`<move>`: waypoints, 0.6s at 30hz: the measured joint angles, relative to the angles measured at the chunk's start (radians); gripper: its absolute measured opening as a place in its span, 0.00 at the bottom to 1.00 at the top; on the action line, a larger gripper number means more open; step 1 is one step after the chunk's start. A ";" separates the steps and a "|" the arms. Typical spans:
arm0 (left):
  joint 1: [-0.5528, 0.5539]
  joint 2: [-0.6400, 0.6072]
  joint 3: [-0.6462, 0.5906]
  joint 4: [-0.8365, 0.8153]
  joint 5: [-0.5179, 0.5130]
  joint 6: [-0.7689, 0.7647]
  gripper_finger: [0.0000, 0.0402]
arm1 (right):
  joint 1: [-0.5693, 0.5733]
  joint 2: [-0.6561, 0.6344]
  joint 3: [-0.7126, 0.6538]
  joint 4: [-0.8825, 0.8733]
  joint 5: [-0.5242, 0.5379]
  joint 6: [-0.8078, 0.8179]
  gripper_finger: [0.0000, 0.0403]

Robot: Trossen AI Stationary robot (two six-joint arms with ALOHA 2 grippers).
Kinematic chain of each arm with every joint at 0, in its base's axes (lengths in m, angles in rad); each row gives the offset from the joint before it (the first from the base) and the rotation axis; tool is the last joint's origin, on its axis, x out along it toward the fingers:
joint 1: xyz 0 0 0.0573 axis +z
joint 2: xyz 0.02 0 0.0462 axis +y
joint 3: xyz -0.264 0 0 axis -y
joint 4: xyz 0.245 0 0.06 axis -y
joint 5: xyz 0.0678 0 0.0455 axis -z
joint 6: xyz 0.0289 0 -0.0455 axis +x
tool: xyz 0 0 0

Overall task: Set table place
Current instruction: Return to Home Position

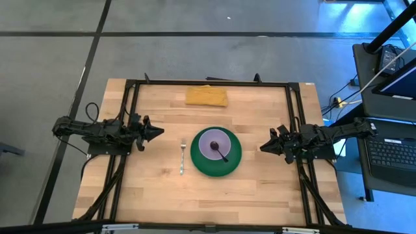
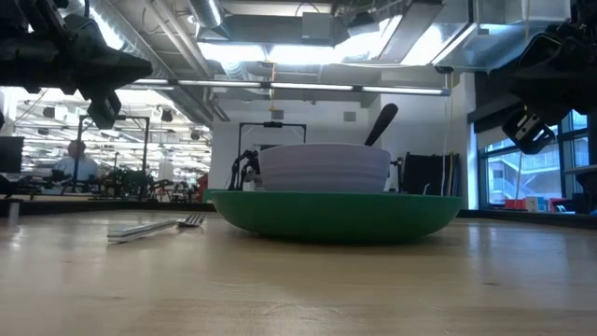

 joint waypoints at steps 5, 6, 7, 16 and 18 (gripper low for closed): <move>0.000 0.000 0.000 0.000 0.000 0.000 0.02 | 0.000 0.000 0.000 0.000 0.000 0.000 0.13; 0.000 0.000 0.000 0.000 0.000 0.000 0.02 | 0.000 0.000 0.000 0.000 0.000 0.001 0.13; 0.000 0.000 0.000 0.000 0.000 0.000 0.02 | 0.000 0.000 0.000 0.000 0.000 0.002 0.13; 0.000 0.000 0.000 0.000 0.000 0.000 0.00 | 0.000 0.000 0.000 0.000 0.000 0.001 0.13; 0.000 0.000 0.000 0.000 0.000 0.000 0.01 | 0.000 0.000 0.000 0.000 0.000 0.000 0.13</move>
